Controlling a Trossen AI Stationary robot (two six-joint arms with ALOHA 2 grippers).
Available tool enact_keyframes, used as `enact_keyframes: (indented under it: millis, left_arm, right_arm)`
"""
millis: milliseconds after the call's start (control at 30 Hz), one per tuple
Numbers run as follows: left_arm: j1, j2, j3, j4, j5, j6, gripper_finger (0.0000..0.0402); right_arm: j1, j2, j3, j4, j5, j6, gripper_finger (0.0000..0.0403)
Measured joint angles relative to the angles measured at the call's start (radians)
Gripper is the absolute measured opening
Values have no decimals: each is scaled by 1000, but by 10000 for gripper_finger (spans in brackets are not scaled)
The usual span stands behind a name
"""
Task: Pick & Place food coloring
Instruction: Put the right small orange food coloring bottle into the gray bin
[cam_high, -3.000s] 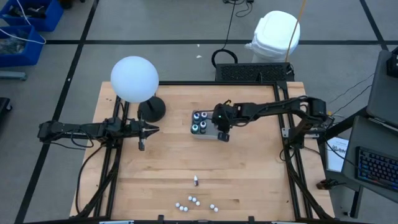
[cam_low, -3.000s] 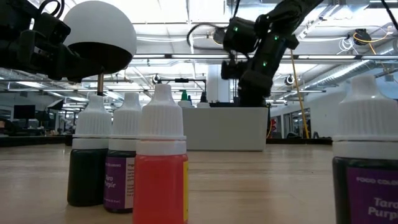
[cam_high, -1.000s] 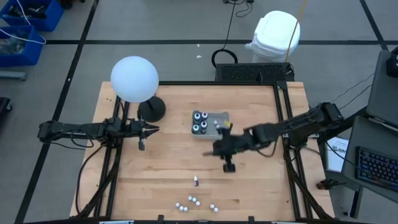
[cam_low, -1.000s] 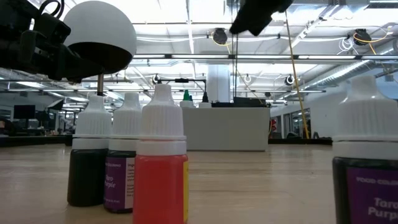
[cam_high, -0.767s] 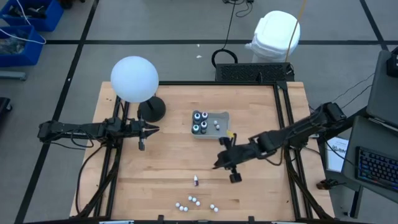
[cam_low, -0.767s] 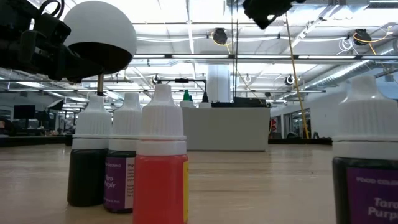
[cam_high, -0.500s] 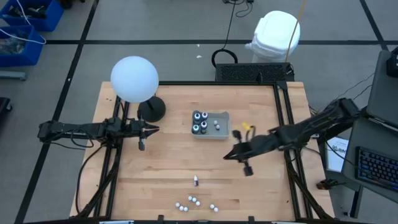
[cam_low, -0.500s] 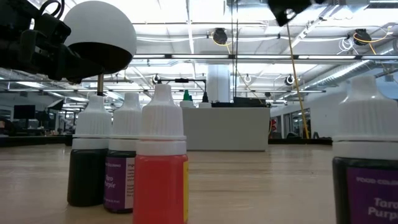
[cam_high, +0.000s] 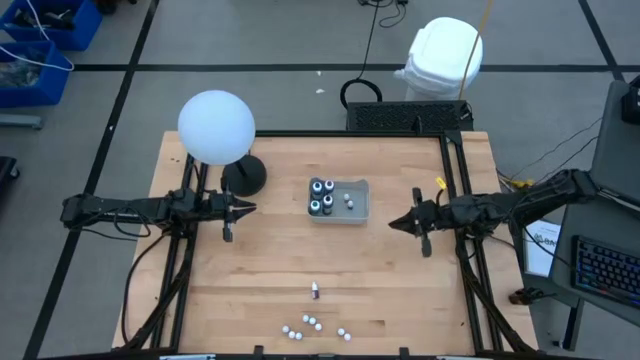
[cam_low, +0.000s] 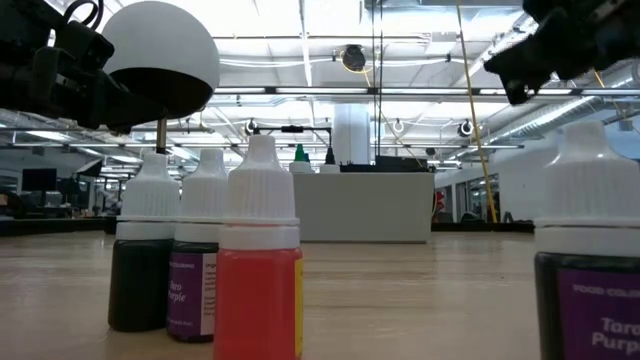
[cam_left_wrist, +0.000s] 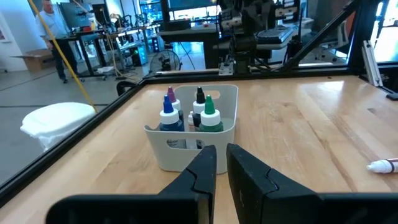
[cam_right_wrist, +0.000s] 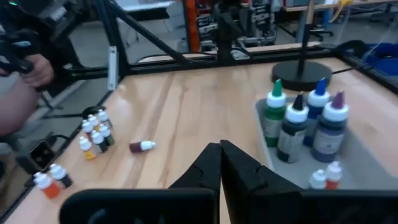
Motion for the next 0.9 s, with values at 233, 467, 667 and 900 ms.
enact_keyframes:
  millis: [233,467,667,900]
  left_arm:
    - [0,0,0,0,0,-11,47]
    - [0,0,0,0,0,-12,47]
    - [0,0,0,0,0,-6,47]
    - [0,0,0,0,0,-2,47]
  right_arm:
    - [-33,-52,-155,165,-43,46,0]
    - [-45,-52,-206,215,-46,72,0]
    - [-45,-51,-206,217,-46,71,0]
    - [-2,60,-206,247,-46,131,0]
